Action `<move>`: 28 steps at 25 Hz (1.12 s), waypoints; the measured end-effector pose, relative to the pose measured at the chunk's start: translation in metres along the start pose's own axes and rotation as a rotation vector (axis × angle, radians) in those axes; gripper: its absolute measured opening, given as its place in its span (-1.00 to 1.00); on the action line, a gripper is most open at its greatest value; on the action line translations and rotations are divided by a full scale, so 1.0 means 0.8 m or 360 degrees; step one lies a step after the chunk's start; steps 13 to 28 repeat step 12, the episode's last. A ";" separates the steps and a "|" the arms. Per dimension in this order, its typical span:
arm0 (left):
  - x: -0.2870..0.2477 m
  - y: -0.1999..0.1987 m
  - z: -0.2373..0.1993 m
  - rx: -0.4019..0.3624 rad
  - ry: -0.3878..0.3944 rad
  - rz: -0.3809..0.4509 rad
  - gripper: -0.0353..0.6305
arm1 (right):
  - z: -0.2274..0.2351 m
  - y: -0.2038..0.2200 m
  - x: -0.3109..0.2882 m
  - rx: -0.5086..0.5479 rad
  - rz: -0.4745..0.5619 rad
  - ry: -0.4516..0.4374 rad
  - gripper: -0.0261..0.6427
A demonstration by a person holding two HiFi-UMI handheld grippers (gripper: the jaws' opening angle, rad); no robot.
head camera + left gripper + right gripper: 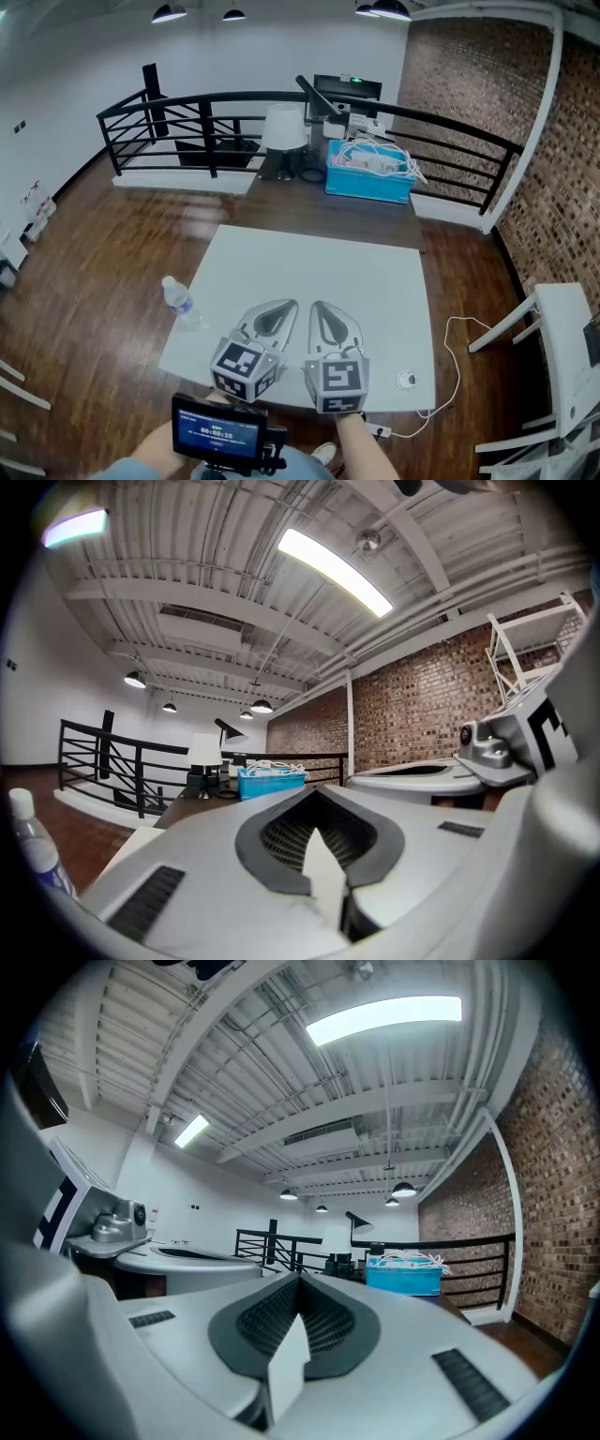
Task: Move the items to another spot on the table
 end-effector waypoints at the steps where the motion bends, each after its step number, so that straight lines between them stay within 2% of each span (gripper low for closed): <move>1: 0.001 -0.001 0.000 -0.0003 0.0003 0.0001 -0.87 | 0.000 0.000 0.000 0.0001 0.0000 -0.0001 -0.92; 28: 0.003 -0.002 0.006 -0.0026 0.0029 0.0014 -0.88 | 0.000 0.002 0.002 0.0017 -0.0003 -0.0003 -0.92</move>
Point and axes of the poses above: the fingertips, and each gripper's own axes: x backward along the fingers, z to its right, y out of its underside, the point moved 7 cm from there along x, backward along the fingers
